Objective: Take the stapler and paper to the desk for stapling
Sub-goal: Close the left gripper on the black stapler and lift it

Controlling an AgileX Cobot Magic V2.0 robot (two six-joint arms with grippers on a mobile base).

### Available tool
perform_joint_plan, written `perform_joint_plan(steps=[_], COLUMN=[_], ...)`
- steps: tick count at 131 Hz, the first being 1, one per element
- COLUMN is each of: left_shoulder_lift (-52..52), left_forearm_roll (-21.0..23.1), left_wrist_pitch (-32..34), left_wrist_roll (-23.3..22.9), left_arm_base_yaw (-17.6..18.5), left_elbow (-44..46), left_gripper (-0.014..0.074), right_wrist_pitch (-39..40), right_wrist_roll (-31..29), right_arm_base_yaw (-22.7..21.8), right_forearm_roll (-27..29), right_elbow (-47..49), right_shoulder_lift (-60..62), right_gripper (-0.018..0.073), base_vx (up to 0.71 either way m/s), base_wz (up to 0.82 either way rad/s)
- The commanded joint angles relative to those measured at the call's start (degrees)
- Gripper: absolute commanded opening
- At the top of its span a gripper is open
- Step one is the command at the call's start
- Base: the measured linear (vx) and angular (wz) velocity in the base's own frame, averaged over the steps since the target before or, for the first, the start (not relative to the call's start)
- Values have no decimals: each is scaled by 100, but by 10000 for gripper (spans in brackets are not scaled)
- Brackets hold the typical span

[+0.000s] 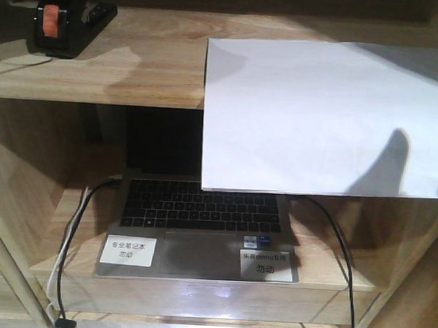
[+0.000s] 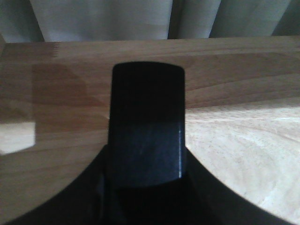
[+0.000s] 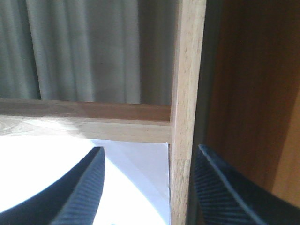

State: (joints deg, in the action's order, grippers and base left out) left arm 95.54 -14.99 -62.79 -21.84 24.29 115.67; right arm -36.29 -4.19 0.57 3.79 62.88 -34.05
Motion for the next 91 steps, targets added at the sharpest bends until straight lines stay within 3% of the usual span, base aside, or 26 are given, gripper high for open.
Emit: perform_joint_plan(steps=[1,25,55,68,91], left_shoulder_lift=[-346,-924,-2373,-3114,-4218], left_forearm_roll=[-42,-62,-20,245,594], left_wrist_pitch=[382,806,2373,2993,3530], left_wrist_roll=[-48,85,95,95,281], left_arm_base_yaw=[2,148,365,365,365], left_elbow=[159,-127,-2052,-2975,-4178], left_gripper=[-8,-6,-6,-6,-6], right_wrist_pitch=[406,406,406,406,406], right_wrist_roll=[-34,-34,-34,-34,-34], right_arm_base_yaw=[-2,-2,-2,-2,-2], right_forearm_roll=[3,3,3,3,3], right_elbow=[140,140,140,140,140], right_shoulder_lift=[-81,-81,-81,-81,-81], right_gripper=[398,398,398,398,398], base_vx=[0,0,0,0,0], base_wz=[0,0,0,0,0])
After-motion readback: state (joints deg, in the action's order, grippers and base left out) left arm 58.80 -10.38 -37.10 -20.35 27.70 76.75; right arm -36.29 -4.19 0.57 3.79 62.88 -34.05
